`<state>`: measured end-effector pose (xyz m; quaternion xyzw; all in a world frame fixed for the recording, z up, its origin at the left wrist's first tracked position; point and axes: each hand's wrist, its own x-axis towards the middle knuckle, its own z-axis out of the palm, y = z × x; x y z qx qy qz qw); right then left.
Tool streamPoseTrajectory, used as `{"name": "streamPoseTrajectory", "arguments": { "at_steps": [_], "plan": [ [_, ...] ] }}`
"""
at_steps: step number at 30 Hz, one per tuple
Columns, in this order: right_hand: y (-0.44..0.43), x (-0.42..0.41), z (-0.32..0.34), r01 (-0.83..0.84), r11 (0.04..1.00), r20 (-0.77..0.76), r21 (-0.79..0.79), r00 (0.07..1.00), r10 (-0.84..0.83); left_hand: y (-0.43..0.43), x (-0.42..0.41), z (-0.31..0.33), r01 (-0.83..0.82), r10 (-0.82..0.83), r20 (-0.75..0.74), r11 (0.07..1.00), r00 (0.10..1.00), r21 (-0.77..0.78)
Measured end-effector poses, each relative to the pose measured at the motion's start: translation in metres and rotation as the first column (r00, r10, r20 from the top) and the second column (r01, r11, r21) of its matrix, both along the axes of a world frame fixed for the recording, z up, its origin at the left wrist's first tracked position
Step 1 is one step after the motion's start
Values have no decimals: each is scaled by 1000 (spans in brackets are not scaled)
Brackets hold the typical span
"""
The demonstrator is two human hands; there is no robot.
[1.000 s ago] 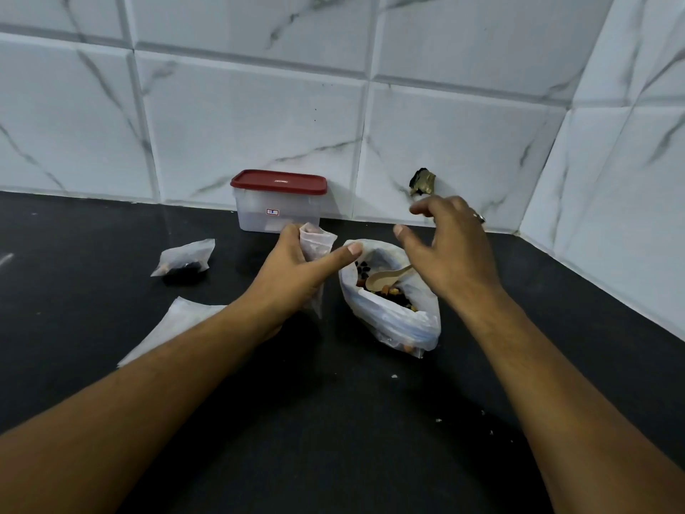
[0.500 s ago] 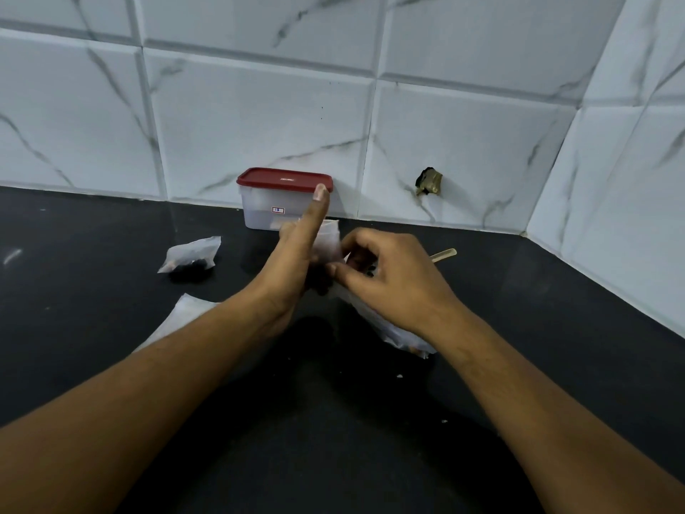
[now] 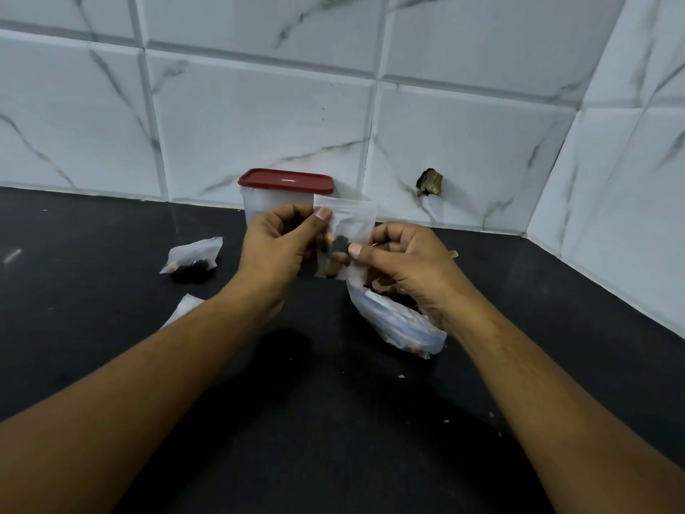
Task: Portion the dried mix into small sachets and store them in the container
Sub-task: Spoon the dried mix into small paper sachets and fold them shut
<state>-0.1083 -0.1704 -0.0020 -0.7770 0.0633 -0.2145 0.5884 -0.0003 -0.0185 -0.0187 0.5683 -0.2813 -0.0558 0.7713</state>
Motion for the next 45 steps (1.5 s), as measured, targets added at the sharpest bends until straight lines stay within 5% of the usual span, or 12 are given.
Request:
{"name": "streamPoseTrajectory", "arguments": {
  "at_steps": [14, 21, 30, 45],
  "plan": [
    [-10, 0, 3, -4, 993, -74, -118, 997, -5, 3, 7, 3, -98, 99, 33, 995, 995, -36],
    [-4, 1, 3, 72, 986, 84, 149, 993, -85, 0, 4, -1, 56, -59, 76, 998, 995, 38],
    [-13, 3, 6, 142, 942, 166, 303, 966, -199, 0, 8, -10, 209, -229, 14, 912, 973, 352],
    [-18, 2, 4, 158, 962, 204, 221, 957, -204, 2, 0, -3, 167, -213, 122, 937, 969, 306]
  ]
}}
